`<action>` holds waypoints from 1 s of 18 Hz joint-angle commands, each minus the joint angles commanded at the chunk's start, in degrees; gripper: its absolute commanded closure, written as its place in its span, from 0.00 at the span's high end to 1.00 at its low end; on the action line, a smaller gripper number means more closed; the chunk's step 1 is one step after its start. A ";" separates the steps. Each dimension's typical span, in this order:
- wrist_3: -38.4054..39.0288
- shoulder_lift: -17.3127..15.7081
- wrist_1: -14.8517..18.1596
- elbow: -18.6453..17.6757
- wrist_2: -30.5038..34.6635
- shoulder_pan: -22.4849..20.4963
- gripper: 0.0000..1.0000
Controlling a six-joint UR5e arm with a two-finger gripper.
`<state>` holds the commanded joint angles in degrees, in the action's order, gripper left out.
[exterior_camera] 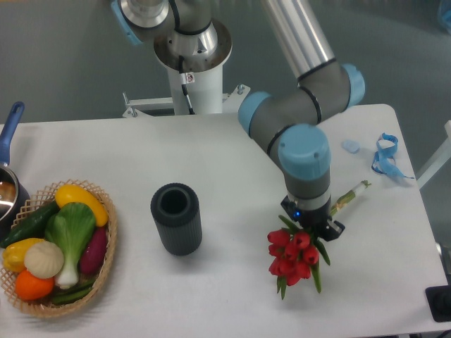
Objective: Place the flowers on the table
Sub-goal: 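Carry the tulips and lower them toward the table surface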
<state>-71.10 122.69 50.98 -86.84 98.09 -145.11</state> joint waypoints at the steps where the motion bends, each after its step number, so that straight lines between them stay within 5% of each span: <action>1: 0.00 0.52 0.00 0.00 0.00 0.00 0.27; 4: 0.09 1.32 -0.09 0.09 0.18 0.00 0.28; 7: 0.09 1.58 -0.09 -0.09 0.09 0.09 0.41; 11: 0.17 2.20 -0.18 -0.09 0.09 0.18 0.46; 13: 0.00 3.07 -0.87 0.61 0.09 0.18 0.61; 16: 0.00 3.87 -3.68 0.70 0.26 0.26 0.99; 18: 0.09 3.61 -3.78 0.88 0.35 0.26 1.00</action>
<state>-71.02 126.30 47.20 -85.96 98.44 -144.84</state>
